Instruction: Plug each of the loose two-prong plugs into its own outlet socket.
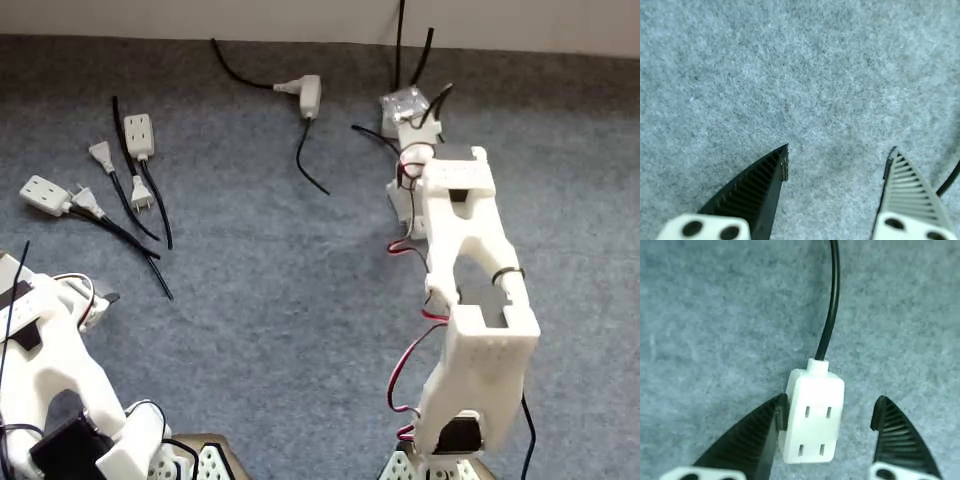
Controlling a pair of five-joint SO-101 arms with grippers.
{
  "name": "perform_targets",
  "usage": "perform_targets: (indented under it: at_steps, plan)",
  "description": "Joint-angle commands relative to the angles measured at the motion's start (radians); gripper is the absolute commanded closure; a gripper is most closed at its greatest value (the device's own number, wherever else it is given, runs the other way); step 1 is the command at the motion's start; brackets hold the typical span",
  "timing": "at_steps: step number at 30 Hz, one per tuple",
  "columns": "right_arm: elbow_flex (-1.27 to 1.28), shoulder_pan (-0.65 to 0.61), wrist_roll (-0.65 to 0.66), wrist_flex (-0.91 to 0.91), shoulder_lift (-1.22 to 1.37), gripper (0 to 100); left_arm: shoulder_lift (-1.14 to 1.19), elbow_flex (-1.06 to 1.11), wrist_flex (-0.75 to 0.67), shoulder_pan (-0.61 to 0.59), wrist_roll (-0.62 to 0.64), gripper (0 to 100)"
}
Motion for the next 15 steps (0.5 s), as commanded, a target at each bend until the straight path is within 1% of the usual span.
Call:
perform_targets:
  at_steps: [1, 6, 8, 10, 12, 15]
  plan:
    - [-0.041, 0.041, -0.009, -0.088, 0.036, 72.6, -0.028, -0.004, -0.012, 0.021, 0.002, 69]
    - [-0.041, 0.07, -0.012, -0.101, 0.081, 72.9, -0.028, -0.004, -0.012, 0.021, 0.002, 69]
    - [-0.041, 0.07, -0.012, -0.099, 0.088, 76.1, -0.028, -0.004, -0.012, 0.021, 0.002, 69]
    - [-0.041, 0.068, -0.025, -0.097, 0.087, 82.0, -0.028, -0.004, -0.012, 0.021, 0.002, 69]
    - [-0.042, 0.068, -0.109, -0.097, 0.084, 87.2, -0.028, -0.004, -0.012, 0.021, 0.002, 69]
    - [-0.081, 0.07, -0.292, -0.065, 0.091, 88.5, -0.028, -0.004, -0.012, 0.021, 0.002, 69]
